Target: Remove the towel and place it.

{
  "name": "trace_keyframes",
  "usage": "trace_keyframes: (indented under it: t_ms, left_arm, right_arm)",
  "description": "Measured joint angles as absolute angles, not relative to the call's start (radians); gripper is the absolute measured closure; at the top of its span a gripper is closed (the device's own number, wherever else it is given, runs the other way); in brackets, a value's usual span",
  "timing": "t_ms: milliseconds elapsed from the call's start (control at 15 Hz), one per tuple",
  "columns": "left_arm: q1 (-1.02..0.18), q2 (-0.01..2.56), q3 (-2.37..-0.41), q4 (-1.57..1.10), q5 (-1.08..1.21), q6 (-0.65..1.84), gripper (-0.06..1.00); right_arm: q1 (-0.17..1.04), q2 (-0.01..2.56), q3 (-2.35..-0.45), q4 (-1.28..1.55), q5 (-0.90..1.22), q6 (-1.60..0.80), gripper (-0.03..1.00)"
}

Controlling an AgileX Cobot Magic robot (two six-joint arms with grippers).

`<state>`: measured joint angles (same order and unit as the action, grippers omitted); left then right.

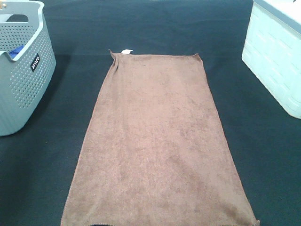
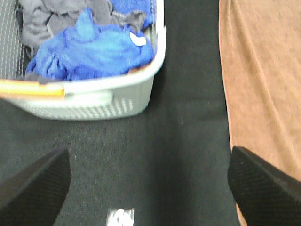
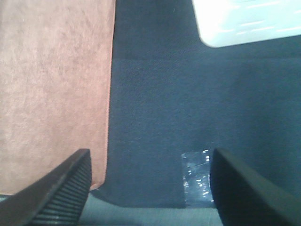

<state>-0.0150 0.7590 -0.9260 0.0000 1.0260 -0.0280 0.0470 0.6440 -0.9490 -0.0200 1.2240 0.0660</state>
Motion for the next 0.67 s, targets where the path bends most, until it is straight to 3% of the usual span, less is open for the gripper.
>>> trace_keyframes:
  t_ms: [267, 667]
  left_arm:
    - [-0.015, 0.404, -0.707, 0.035, 1.017, -0.031, 0.10]
    - [-0.015, 0.017, -0.564, 0.006, 1.091, -0.031, 0.10]
  right_arm:
    - [0.047, 0.381, -0.831, -0.093, 1.225, 0.066, 0.28]
    - [0.047, 0.095, -0.646, -0.099, 1.198, 0.066, 0.28]
